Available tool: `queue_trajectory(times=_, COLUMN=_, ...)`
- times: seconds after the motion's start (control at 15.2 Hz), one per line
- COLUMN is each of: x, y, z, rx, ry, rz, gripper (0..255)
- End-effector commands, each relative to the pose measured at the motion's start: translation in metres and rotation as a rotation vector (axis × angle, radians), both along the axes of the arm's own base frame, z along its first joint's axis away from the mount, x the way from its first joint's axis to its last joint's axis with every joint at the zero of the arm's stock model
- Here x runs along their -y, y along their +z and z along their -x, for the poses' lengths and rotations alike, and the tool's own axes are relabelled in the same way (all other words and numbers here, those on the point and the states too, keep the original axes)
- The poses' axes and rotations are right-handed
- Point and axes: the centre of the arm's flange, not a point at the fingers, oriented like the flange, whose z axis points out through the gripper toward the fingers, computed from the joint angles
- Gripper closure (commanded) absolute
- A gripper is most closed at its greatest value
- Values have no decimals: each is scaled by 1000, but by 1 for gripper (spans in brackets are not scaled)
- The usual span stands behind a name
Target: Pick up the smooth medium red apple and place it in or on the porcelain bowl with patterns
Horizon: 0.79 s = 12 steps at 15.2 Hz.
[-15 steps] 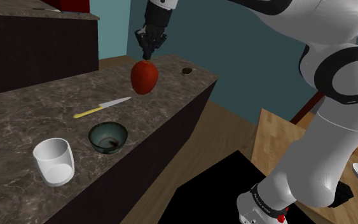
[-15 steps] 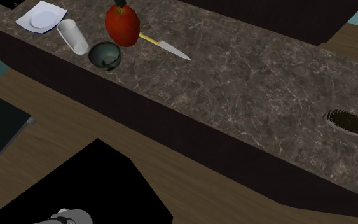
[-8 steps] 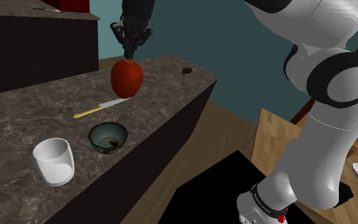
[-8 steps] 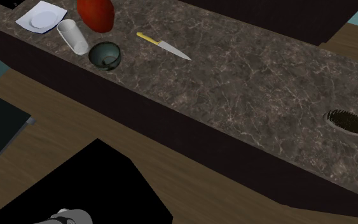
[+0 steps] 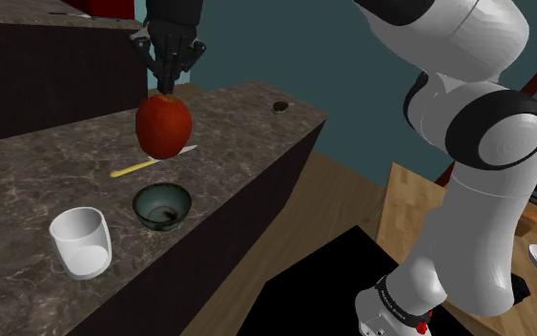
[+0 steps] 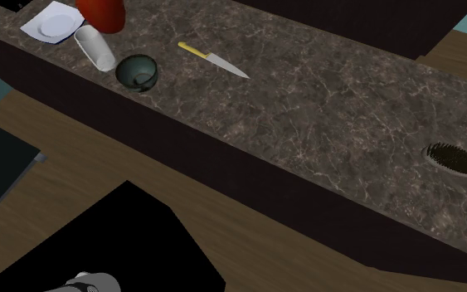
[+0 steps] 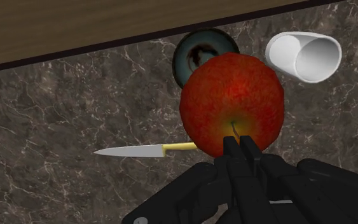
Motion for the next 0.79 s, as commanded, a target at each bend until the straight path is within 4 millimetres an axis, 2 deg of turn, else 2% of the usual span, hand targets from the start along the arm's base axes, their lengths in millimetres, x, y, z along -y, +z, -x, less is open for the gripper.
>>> queue_trajectory(times=0.0, x=-1, y=-9, z=2, rx=1, ry=-1, rz=0, gripper=255)
queue_trajectory(times=0.73, x=-1, y=-67, z=2, rx=1, ry=-1, rz=0, gripper=255)
